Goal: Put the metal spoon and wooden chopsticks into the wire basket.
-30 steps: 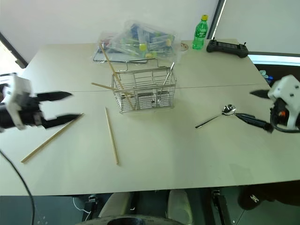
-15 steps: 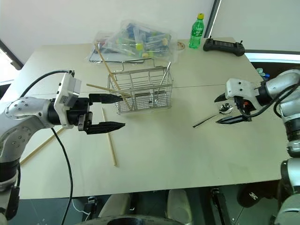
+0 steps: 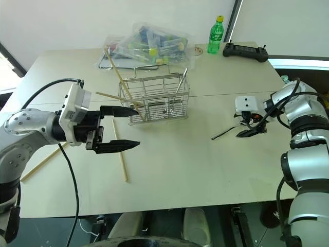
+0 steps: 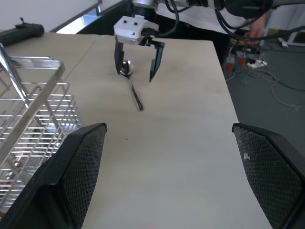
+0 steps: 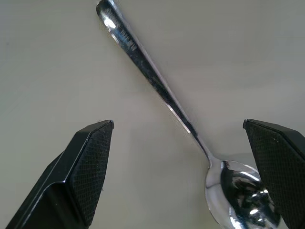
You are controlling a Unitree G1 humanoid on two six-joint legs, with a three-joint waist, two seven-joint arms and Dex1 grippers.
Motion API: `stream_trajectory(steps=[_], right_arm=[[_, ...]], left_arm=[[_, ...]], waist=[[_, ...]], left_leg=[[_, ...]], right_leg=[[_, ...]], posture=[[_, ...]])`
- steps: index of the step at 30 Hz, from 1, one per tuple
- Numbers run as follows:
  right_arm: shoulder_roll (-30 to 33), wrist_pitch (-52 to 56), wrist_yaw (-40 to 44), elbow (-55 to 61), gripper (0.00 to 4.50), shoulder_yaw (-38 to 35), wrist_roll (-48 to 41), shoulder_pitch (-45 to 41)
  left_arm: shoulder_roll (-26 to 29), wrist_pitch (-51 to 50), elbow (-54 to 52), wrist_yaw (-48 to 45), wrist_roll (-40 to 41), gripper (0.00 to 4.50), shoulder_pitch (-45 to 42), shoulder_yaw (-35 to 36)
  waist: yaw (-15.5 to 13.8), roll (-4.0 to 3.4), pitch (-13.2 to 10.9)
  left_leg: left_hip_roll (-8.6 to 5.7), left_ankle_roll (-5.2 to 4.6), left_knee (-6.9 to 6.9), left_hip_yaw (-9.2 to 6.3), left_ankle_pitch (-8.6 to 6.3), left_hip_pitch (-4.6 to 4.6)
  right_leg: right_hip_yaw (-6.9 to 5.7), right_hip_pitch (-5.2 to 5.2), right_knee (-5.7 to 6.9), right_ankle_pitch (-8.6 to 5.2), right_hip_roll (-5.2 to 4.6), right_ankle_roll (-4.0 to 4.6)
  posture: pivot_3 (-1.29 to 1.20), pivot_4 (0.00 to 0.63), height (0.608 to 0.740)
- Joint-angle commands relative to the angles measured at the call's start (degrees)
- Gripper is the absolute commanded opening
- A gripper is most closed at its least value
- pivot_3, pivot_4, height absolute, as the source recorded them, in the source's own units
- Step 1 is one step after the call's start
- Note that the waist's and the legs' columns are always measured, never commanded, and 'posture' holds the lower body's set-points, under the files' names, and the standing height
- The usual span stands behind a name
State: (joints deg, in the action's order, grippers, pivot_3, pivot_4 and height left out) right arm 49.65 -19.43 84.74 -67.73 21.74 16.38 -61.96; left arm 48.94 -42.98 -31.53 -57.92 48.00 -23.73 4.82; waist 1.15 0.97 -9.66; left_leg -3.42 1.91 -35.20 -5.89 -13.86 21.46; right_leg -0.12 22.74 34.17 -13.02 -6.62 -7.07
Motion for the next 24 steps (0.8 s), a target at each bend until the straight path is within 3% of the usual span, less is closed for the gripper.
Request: stream_trajectory(steps=[1,15,18,24], right_arm=[[-0.4,-1.2,-1.8,-2.1,4.50,0.2,2.3,-2.2],[-3.9,-1.1,-9.9,-6.4,4.50,0.4,7.3,-4.3],[-4.1,-1.3,-9.5,-6.7,3.62,0.4,7.7,-4.1],[-4.4,-2.0,-7.3,-6.5,0.51,-0.3,7.0,-3.2]], left_arm=[[1.0,0.8,-1.5,-1.2,-0.1,4.44,0.0,-0.1],[0.5,0.7,-1.3,0.1,0.0,4.44,-0.7,0.4],[0.4,0.3,-1.3,0.7,0.6,4.50,-1.2,0.9],[0.8,-0.4,-1.8,1.8,2.1,4.50,-1.7,1.4]], waist=[[0.0,0.00,0.0],[0.2,0.00,0.0],[0.2,0.00,0.0],[0.3,0.00,0.0]], left_leg=[[0.00,0.00,0.00,0.00,0.00,0.00],[0.01,0.03,-0.02,-0.03,0.02,-0.06],[0.01,0.03,-0.02,-0.04,0.02,-0.07],[0.01,0.03,-0.03,-0.04,0.02,-0.09]], right_leg=[[0.00,0.00,0.01,0.00,0.01,0.00],[0.04,-0.04,0.06,0.01,0.06,0.01],[0.04,-0.06,0.06,0.01,0.07,0.01],[0.04,-0.07,0.06,0.01,0.07,0.01]], posture=[[0.00,0.150,0.731],[0.00,0.150,0.731],[0.00,0.150,0.731],[0.00,0.150,0.731]])
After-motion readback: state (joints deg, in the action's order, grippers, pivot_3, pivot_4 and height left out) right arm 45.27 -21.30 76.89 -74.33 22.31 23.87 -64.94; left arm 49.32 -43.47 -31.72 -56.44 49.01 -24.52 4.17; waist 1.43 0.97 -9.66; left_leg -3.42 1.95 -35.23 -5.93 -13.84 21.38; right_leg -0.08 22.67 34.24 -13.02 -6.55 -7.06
